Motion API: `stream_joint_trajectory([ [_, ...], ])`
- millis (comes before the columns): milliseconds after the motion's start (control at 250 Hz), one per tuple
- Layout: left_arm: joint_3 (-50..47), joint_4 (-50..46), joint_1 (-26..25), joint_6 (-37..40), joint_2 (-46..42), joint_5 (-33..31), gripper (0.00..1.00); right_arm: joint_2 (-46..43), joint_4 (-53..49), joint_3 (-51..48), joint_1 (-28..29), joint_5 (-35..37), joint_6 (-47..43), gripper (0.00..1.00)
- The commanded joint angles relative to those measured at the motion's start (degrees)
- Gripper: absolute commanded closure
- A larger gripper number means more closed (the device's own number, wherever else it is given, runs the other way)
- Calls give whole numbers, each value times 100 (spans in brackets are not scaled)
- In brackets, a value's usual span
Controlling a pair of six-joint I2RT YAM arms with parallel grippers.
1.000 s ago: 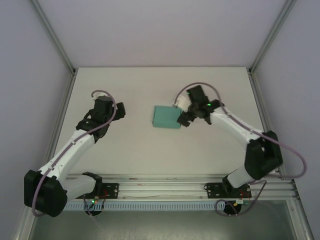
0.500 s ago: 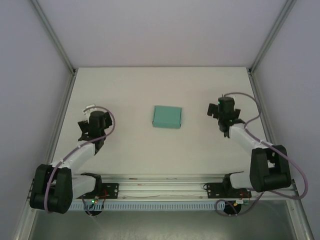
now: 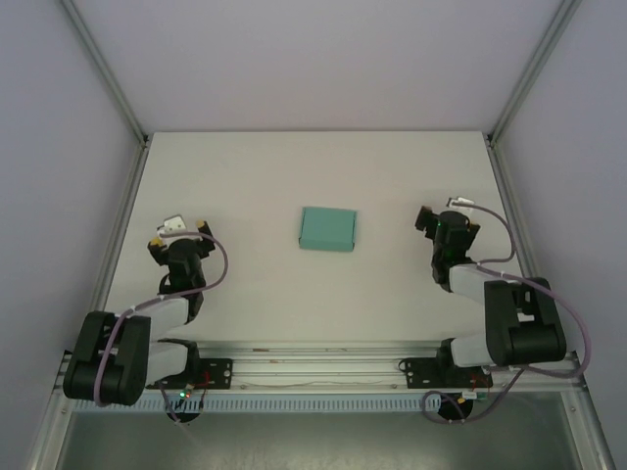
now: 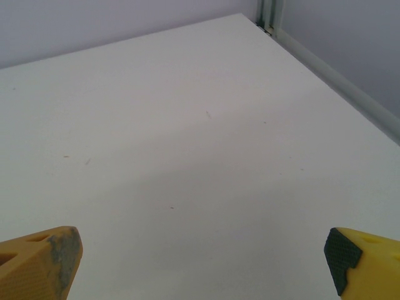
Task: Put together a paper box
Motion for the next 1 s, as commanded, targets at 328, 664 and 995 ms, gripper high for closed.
stream_joint_trajectory([
  [328, 723, 890, 581, 295, 1606, 2139, 0, 602, 1085, -199, -481, -748, 198, 0],
  [664, 763, 977, 462, 483, 1684, 2163, 0, 577, 1078, -215, -476, -755, 190, 1],
  [995, 772, 916, 453, 479, 1668, 2153, 0, 577, 1069, -209, -476, -755, 188, 0],
])
